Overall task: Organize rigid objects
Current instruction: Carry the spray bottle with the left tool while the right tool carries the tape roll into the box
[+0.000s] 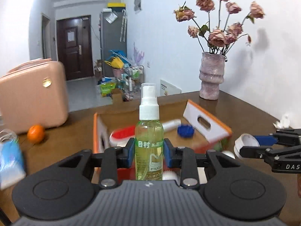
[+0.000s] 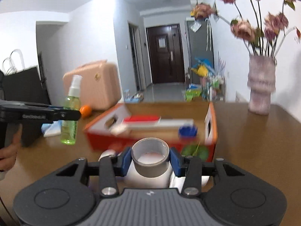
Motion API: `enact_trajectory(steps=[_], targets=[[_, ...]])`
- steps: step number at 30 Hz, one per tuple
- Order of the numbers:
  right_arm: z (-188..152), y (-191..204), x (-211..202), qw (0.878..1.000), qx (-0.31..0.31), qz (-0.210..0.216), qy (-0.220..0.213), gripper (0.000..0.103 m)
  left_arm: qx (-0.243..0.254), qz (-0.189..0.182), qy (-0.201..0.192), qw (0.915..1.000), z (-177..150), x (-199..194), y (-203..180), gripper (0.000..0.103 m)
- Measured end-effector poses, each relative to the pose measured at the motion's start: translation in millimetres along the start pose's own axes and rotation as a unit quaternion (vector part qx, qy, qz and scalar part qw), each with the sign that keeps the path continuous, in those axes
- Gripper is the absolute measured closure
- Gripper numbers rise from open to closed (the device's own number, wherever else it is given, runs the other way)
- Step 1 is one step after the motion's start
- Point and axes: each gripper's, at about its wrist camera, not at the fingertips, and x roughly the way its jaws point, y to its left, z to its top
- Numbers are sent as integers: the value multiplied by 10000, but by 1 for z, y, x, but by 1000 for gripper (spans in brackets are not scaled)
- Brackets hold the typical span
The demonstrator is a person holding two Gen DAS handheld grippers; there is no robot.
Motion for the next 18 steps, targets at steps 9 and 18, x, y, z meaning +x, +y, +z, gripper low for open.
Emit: enact_trajectory(steps=[9,18], targets=[[55,-45,147,9908,-425,-535,1165,60,445,-311,1306,9900,29,165,-17,72],[34,-39,189,9818,-884,-799,1478,57,358,-711,1759,9812,12,206,-20,61]])
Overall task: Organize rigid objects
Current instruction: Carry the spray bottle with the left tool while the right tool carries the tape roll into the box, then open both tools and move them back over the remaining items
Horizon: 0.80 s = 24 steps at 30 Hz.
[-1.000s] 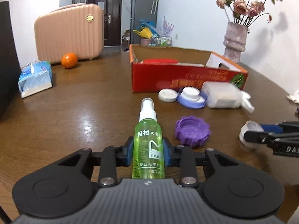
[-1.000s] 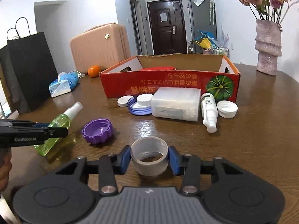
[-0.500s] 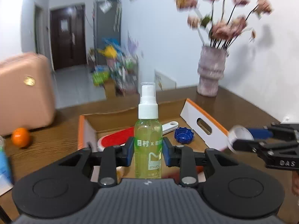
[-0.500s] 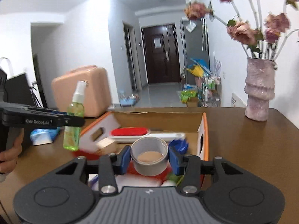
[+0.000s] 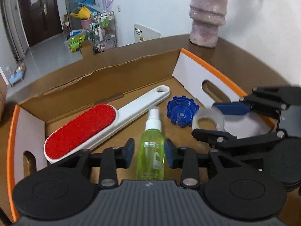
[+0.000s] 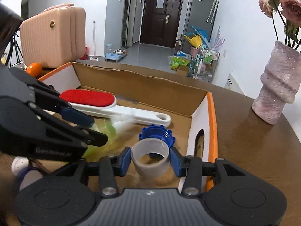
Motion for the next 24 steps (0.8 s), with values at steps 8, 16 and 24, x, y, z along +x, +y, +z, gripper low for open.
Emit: enact_trajectory(steps=[8,16,24], targets=[[8,-23,-45,9986,299,81,-425,43,-307,284,-732,9964,-12,-74,18,29],[-11,-13,-128,9932,393,217,-1072,30,-846,1334,-1757,9717,-82,-195,17,17],[-59,24,-195,9855,452,547,-1543,22,-989,1887,-2128,9536,-183,-271,-13,4]])
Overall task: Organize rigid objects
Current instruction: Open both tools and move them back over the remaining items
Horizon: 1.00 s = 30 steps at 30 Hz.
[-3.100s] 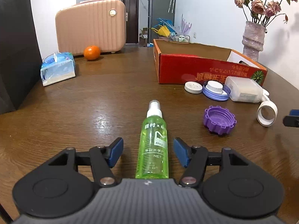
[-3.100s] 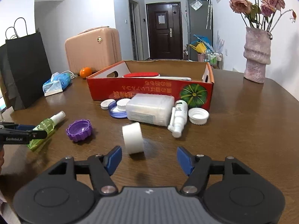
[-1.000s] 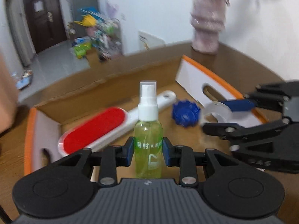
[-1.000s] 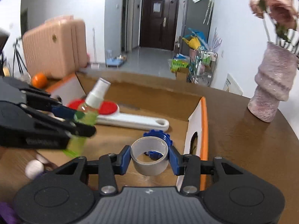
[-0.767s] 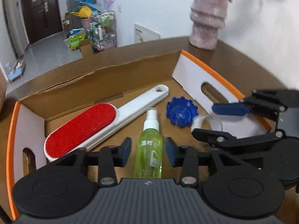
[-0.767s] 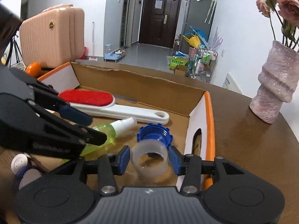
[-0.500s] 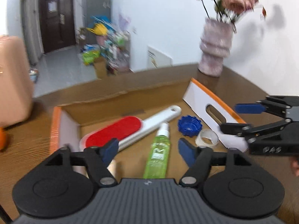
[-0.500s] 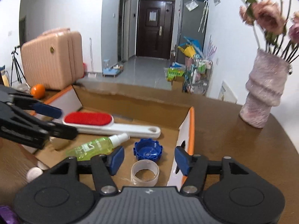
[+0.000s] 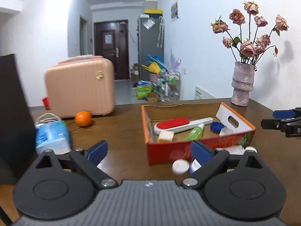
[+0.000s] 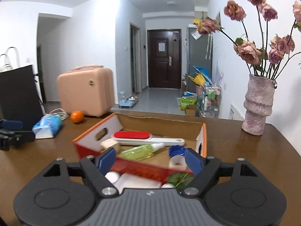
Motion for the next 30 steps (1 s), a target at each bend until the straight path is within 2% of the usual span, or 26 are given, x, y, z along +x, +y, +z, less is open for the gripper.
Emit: enact_trajectory(steps=[6,14,22,27,30], targets=[[-37,22,-45,9996,244,-12,-139,18,-100,100,21,9999,-40,-39,2,1],[-93,31,-69,9977,534,-378,188,17,-256,-350,350,9984,-78,-41,-14,0],[-122,19,-76,9945,704,-640,449,17,-82,-761,740,9943,-101,-8,-48,0],[-121,11,-62,9936,799,-658,453,18,-13,-881,878,9922,-102,20,-62,0],[-116,4,-45,9933,812,-649,514,20,-11,-842,1060,9908,-99,43,-67,5]])
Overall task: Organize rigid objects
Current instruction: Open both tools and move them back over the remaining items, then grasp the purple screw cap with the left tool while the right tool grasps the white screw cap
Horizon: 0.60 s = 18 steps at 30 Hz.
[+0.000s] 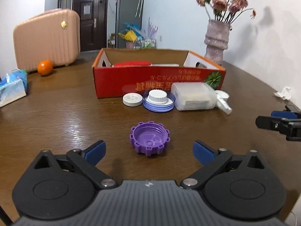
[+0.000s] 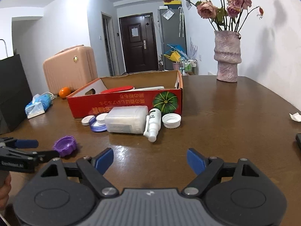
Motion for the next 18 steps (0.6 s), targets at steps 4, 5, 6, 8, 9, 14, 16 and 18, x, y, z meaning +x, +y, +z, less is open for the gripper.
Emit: enact_trajectory(steps=[4,5,6,8,9,14,16,18], targets=[[16,-12,22,9995,91,-264,-125,28,-73,62,-56,9999,11,17,2,8],[20,-18,30,9989,138,-439,-71,28,-111,56,-56,9999,12,21,3,10],[24,-23,39,9983,150,-564,17,31,-129,70,15,9999,13,26,3,13],[32,-33,59,9978,122,-628,164,32,-87,64,162,9998,15,36,3,28],[36,-36,69,9978,79,-616,214,33,-50,4,244,9997,15,39,3,32],[47,-41,119,9972,-158,-474,557,40,84,-84,192,9997,16,46,2,49],[51,-39,134,9969,-214,-378,655,47,88,-65,189,9998,18,48,2,50],[54,-36,143,9968,-269,-380,645,52,39,-72,178,9998,19,50,3,50]])
